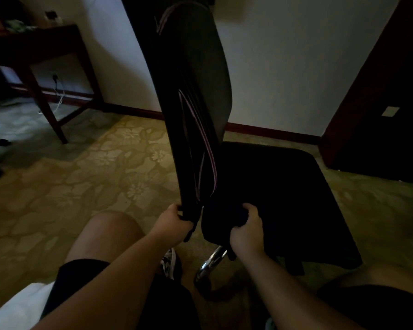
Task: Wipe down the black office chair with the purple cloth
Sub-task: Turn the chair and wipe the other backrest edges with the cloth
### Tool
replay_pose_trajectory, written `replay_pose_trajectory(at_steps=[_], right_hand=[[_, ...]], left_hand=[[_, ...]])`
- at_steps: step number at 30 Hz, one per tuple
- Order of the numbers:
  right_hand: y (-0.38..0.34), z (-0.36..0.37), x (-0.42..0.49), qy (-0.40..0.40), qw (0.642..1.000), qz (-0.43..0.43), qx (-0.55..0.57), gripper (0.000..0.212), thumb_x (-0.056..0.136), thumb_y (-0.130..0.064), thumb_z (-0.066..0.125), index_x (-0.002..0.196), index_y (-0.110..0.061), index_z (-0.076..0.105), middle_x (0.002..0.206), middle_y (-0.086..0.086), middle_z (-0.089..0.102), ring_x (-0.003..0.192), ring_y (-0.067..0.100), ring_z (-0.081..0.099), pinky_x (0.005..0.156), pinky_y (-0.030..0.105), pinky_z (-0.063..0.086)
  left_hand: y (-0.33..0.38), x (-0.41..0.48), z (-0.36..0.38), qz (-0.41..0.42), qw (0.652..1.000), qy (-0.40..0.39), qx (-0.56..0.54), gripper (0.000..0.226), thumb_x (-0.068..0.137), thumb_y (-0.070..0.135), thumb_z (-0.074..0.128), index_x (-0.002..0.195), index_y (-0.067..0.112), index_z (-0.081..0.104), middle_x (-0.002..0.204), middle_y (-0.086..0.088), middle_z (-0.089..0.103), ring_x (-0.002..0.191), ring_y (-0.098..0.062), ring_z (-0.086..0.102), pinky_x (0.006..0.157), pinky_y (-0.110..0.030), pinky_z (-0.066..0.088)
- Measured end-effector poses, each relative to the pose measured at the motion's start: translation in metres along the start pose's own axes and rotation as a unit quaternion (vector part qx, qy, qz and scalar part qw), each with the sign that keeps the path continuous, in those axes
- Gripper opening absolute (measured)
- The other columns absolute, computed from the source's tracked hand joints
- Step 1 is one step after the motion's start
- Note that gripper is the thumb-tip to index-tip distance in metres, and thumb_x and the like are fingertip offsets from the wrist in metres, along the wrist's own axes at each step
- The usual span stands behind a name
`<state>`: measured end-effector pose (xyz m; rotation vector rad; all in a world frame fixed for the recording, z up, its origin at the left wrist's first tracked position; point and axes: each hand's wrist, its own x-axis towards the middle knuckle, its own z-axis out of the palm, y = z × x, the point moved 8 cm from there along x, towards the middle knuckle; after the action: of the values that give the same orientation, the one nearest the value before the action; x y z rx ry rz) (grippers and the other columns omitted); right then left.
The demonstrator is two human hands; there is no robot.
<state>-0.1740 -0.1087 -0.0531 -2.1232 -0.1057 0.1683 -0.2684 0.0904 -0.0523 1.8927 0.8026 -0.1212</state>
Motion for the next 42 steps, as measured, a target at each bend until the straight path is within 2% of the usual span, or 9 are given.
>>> replay_pose_trajectory(at_steps=[5,11,17,19,24,26,29,36,42], right_hand=[[-0.022,0.016,-0.019,-0.027,0.974,0.104,0.197,0.048,0.082,-0.006,0.069,0.122,-0.021,0.046,0.098,-0.002,0.06,0.078,0.011,0.06,0.057,0.022,0.048],[-0.031,0.033,-0.032,-0.021,0.92,0.208,0.332,0.034,0.079,-0.002,0.074,0.109,-0.013,0.063,0.085,0.0,0.065,0.071,0.014,0.061,0.054,0.026,0.047],[-0.074,0.02,-0.049,-0.008,0.935,0.131,0.33,0.035,0.076,-0.007,0.078,0.105,-0.02,0.062,0.096,0.003,0.067,0.084,0.02,0.064,0.067,0.032,0.055],[-0.089,0.011,-0.048,0.0,0.935,0.088,0.344,0.036,0.075,-0.011,0.078,0.105,-0.025,0.063,0.097,-0.002,0.067,0.087,0.016,0.066,0.072,0.032,0.058],[-0.097,0.0,-0.049,-0.006,0.975,-0.046,0.219,0.038,0.079,-0.019,0.076,0.113,-0.029,0.062,0.101,-0.014,0.064,0.087,-0.003,0.062,0.067,0.012,0.053],[-0.076,0.009,-0.048,-0.013,0.99,-0.033,0.134,0.035,0.08,-0.017,0.074,0.112,-0.026,0.063,0.103,-0.009,0.065,0.089,0.001,0.063,0.068,0.011,0.052],[-0.044,0.018,-0.051,-0.017,0.998,0.044,0.036,0.031,0.081,-0.018,0.073,0.111,-0.023,0.067,0.107,0.0,0.068,0.096,0.018,0.065,0.074,0.028,0.054],[-0.103,-0.003,-0.055,0.041,0.978,0.033,0.2,0.031,0.073,-0.018,0.075,0.096,-0.036,0.064,0.095,-0.005,0.068,0.087,0.015,0.067,0.08,0.038,0.06],[-0.169,-0.038,-0.061,0.048,0.96,-0.127,0.243,0.036,0.082,-0.023,0.072,0.114,-0.038,0.064,0.107,-0.018,0.064,0.099,0.0,0.062,0.086,0.022,0.054]], left_hand=[[0.012,-0.009,0.007,0.061,0.998,0.015,-0.002,0.068,0.085,0.024,0.068,0.145,0.024,0.036,0.123,0.008,0.061,0.085,0.0,0.058,0.063,-0.012,0.048],[0.025,-0.013,0.015,0.128,0.991,-0.009,-0.031,0.069,0.087,0.001,0.063,0.143,0.03,0.034,0.099,0.027,0.053,0.081,0.014,0.053,0.056,-0.003,0.047],[0.02,-0.005,0.012,0.144,0.989,-0.04,-0.001,0.086,0.086,-0.004,0.065,0.15,0.034,0.022,0.111,0.023,0.055,0.098,0.005,0.057,0.083,-0.017,0.052],[0.02,-0.005,0.013,0.153,0.987,-0.051,0.0,0.087,0.085,-0.005,0.065,0.15,0.036,0.022,0.115,0.026,0.053,0.095,0.012,0.055,0.08,-0.015,0.051],[0.014,-0.002,0.014,0.146,0.988,-0.057,-0.004,0.091,0.083,-0.006,0.066,0.152,0.034,0.022,0.112,0.023,0.056,0.103,0.001,0.06,0.087,-0.027,0.056],[0.016,-0.004,0.013,0.146,0.988,-0.051,0.021,0.09,0.084,0.003,0.068,0.151,0.038,0.021,0.113,0.016,0.06,0.107,-0.011,0.062,0.092,-0.035,0.055],[0.02,-0.01,0.015,0.144,0.987,-0.058,0.029,0.086,0.085,0.01,0.065,0.152,0.036,0.019,0.119,0.009,0.058,0.107,-0.009,0.057,0.091,-0.029,0.052],[0.02,-0.006,0.019,0.161,0.985,-0.056,0.024,0.098,0.083,0.015,0.065,0.158,0.02,0.001,0.14,-0.006,0.053,0.12,-0.02,0.056,0.101,-0.033,0.046],[0.028,-0.008,0.022,0.167,0.984,-0.059,0.005,0.102,0.081,0.019,0.066,0.156,0.032,-0.002,0.14,0.005,0.052,0.12,-0.014,0.055,0.1,-0.035,0.049]])
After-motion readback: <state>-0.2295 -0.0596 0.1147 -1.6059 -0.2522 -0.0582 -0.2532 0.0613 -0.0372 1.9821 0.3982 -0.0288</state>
